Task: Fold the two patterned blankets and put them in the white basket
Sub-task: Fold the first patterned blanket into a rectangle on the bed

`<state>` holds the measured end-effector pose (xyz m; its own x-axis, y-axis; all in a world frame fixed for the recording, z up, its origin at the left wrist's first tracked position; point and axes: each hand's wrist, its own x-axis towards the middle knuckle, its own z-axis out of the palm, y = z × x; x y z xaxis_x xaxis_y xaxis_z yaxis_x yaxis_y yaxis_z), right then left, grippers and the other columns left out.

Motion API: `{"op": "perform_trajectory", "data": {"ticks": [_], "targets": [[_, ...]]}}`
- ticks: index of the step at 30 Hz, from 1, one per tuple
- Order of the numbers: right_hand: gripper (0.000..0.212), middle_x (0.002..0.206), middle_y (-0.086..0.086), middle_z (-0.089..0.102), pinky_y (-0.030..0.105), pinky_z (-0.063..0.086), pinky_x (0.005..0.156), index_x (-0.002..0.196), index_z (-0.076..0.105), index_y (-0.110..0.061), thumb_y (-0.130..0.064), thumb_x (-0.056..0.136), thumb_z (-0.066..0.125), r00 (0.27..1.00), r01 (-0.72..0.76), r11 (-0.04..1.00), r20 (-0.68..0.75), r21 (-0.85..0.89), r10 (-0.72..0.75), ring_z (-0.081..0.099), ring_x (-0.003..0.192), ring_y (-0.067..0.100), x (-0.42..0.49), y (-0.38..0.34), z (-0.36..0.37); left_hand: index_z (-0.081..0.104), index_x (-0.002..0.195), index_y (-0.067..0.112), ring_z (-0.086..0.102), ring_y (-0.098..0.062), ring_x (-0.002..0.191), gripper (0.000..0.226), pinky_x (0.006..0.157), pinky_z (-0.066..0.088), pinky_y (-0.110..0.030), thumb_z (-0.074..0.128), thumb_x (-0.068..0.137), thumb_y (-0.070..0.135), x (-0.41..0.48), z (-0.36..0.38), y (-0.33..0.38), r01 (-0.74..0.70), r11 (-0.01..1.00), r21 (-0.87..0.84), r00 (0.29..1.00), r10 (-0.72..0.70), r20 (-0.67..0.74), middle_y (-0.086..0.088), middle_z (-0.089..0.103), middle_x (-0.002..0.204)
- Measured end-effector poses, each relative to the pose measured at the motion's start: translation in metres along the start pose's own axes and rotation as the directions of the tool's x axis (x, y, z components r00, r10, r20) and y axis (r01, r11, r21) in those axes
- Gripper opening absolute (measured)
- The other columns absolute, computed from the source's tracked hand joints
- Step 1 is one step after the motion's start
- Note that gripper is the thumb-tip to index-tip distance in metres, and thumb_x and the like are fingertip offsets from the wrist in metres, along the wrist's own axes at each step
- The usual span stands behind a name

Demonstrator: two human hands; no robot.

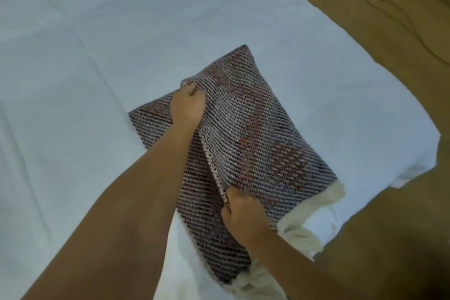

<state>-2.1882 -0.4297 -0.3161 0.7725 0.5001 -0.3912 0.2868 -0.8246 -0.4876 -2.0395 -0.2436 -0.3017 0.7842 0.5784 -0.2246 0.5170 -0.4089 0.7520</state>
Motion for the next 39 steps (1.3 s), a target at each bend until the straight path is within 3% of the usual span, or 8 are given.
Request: {"op": "perform_trajectory", "data": {"ticks": [6, 11, 19, 24, 29, 32, 34, 39], "targets": [[0.022, 0.109, 0.013, 0.059, 0.032, 0.046, 0.079, 0.111, 0.045, -0.008, -0.018, 0.093, 0.038, 0.986, 0.066, 0.996, 0.155, -0.056, -0.057, 0.059, 0.097, 0.028, 0.010, -0.047, 0.038, 0.044, 0.138, 0.017, 0.040, -0.019, 0.130, 0.056, 0.102, 0.020, -0.013, 0.043, 0.085, -0.004, -0.007, -0.035, -0.067, -0.249, 0.959, 0.138, 0.940, 0.274, -0.203, -0.005, 0.040, 0.147], [0.025, 0.117, 0.013, 0.056, 0.036, 0.047, 0.087, 0.116, 0.044, -0.008, -0.016, 0.093, 0.040, 0.962, 0.027, 0.988, 0.274, -0.149, 0.015, 0.057, 0.105, 0.030, 0.022, -0.051, 0.065, 0.038, 0.141, 0.016, 0.036, -0.024, 0.135, 0.055, 0.109, 0.024, -0.024, 0.040, 0.089, -0.003, -0.004, -0.037, -0.121, -0.026, 0.987, 0.158, 0.994, 0.043, -0.105, -0.007, 0.034, 0.150], [0.055, 0.126, 0.015, 0.043, 0.043, 0.046, 0.086, 0.127, 0.030, -0.010, -0.036, 0.085, 0.052, 0.881, -0.059, 0.901, 0.402, -0.430, 0.249, 0.047, 0.112, 0.033, 0.017, -0.035, 0.066, 0.038, 0.141, 0.012, 0.035, -0.023, 0.135, 0.055, 0.108, 0.022, -0.021, 0.038, 0.089, -0.005, 0.003, -0.030, -0.131, 0.037, 0.996, 0.087, 0.994, -0.028, -0.105, -0.008, 0.034, 0.150], [0.031, 0.117, 0.013, 0.057, 0.038, 0.049, 0.088, 0.118, 0.049, -0.005, -0.016, 0.089, 0.050, 0.752, 0.041, 0.858, 0.582, -0.512, 0.311, 0.057, 0.107, 0.029, 0.014, -0.045, 0.050, 0.036, 0.142, 0.014, 0.033, -0.024, 0.137, 0.055, 0.108, 0.026, -0.025, 0.037, 0.089, -0.004, -0.014, -0.030, -0.130, 0.095, 0.993, 0.074, 0.985, -0.083, -0.152, -0.008, 0.027, 0.153], [0.026, 0.068, 0.006, 0.038, 0.037, 0.048, 0.086, 0.067, 0.039, -0.009, -0.016, 0.092, 0.043, 0.634, 0.190, 0.855, 0.726, -0.482, 0.268, 0.042, 0.064, 0.022, 0.010, -0.058, 0.040, 0.036, 0.142, 0.012, 0.034, -0.024, 0.136, 0.051, 0.112, 0.024, -0.029, 0.036, 0.092, 0.001, -0.040, -0.035, -0.140, 0.156, 0.988, -0.016, 0.964, -0.155, -0.217, -0.007, 0.033, 0.151], [0.011, 0.095, 0.012, 0.056, 0.036, 0.047, 0.088, 0.096, 0.048, -0.008, -0.018, 0.092, 0.046, 0.664, 0.093, 0.909, 0.706, -0.406, 0.248, 0.053, 0.084, 0.025, -0.003, -0.055, 0.056, 0.035, 0.143, 0.013, 0.033, -0.024, 0.137, 0.051, 0.113, 0.022, -0.030, 0.036, 0.093, 0.002, -0.048, -0.041, -0.153, 0.232, 0.972, -0.046, 0.943, -0.236, -0.236, -0.006, 0.034, 0.150], [0.034, 0.120, 0.015, 0.055, 0.036, 0.046, 0.092, 0.121, 0.042, -0.004, -0.020, 0.091, 0.048, 0.719, -0.020, 0.939, 0.648, -0.344, 0.253, 0.056, 0.106, 0.029, -0.011, -0.049, 0.067, 0.032, 0.144, 0.015, 0.032, -0.024, 0.138, 0.052, 0.113, 0.023, -0.031, 0.036, 0.093, 0.003, -0.051, -0.042, -0.160, 0.288, 0.956, -0.048, 0.938, -0.292, -0.188, -0.005, 0.034, 0.151], [0.049, 0.128, 0.017, 0.049, 0.038, 0.044, 0.096, 0.131, 0.032, -0.007, -0.029, 0.090, 0.048, 0.823, -0.113, 0.949, 0.508, -0.293, 0.255, 0.053, 0.114, 0.032, -0.021, -0.034, 0.086, 0.023, 0.147, 0.016, 0.032, -0.026, 0.138, 0.055, 0.111, 0.027, -0.035, 0.038, 0.095, 0.010, -0.062, -0.037, -0.161, 0.308, 0.949, -0.060, 0.949, -0.311, -0.043, -0.005, 0.031, 0.152]]}}
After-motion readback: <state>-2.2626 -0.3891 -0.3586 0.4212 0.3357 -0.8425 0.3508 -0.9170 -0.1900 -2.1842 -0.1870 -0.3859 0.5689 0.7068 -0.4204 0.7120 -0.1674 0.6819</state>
